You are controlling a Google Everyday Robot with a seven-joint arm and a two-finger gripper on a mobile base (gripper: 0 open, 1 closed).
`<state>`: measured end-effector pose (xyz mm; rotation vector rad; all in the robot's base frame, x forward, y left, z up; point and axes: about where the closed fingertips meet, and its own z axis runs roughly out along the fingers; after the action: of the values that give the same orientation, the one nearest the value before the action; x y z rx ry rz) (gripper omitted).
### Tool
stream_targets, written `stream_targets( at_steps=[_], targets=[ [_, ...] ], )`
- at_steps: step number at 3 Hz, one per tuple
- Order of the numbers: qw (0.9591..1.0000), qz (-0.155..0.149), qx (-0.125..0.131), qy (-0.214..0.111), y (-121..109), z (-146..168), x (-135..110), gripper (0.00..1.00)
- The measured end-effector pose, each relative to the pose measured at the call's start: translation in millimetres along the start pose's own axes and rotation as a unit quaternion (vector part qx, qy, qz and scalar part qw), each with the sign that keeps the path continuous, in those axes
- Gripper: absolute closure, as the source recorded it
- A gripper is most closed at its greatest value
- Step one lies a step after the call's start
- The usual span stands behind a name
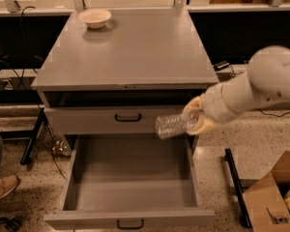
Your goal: Pick water bottle from middle drawer and place on counter
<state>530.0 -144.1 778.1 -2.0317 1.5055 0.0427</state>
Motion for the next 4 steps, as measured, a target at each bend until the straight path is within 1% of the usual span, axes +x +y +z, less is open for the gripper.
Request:
stream_targets(
  at_steps=[1,2,3,4],
  targets=[
    [0.999,-0.029,0.032,0.007,-68,-35,-19,1.0],
    [0.9968,-0.042,0.065,0.018,-130,-54,-29,1.0],
    [0.9949,-0.034,0.091,0.029,-188,-58,-26,1.0],
    [0.9914,0.027,0.11,0.066,-248,-45,-6,1.0]
  ],
)
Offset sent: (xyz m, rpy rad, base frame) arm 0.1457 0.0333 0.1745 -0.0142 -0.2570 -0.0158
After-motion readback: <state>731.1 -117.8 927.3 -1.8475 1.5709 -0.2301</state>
